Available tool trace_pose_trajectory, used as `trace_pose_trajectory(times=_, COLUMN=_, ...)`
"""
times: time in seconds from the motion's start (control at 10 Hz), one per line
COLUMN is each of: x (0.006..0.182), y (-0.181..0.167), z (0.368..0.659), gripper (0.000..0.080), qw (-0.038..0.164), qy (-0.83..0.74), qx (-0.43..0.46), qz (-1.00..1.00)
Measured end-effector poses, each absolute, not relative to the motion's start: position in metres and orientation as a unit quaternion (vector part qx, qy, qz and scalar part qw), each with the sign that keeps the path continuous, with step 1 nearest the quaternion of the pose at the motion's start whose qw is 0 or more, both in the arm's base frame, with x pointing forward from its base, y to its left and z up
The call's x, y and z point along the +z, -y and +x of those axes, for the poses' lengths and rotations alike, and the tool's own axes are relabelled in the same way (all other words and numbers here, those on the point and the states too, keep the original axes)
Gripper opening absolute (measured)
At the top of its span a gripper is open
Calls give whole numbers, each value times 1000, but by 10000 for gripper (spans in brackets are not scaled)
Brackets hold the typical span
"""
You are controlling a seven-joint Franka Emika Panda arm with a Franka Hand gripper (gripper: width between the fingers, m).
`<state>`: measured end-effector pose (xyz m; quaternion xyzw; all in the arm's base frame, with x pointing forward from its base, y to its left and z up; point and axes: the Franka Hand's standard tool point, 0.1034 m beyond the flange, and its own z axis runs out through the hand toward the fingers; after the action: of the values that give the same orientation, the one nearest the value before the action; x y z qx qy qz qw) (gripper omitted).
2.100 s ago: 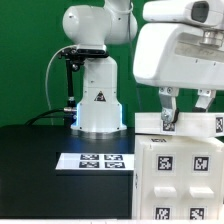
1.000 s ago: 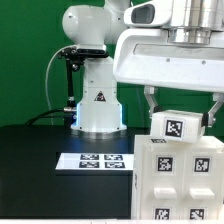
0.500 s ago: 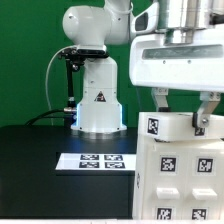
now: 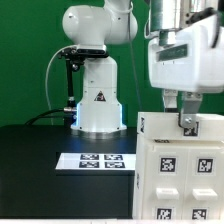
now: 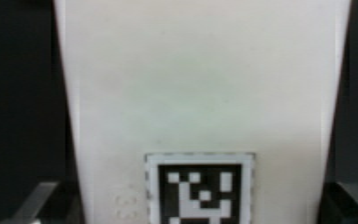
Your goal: Assemble cabinet
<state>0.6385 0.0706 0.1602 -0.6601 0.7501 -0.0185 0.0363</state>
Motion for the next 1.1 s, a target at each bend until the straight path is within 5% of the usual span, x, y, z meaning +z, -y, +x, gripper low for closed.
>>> trace_pose_trajectory(times=0.3, x=160, y=-70, z=638, gripper=557, qw=41, qy=-803, qx=-17, qz=-595)
trace_pose_trajectory(times=0.5, x=159, y=-71, z=638, gripper=757, qw=40, qy=-781, qx=-19, qz=-623)
trace_pose_trajectory(times=0.8, x=180, y=-94, z=638, gripper=797, qw=53, qy=-638, qx=-25, qz=-768)
trace_pose_trajectory(times=1.1, x=180, y=-94, z=638, gripper=797, qw=50, qy=-559, qx=-30, qz=-827)
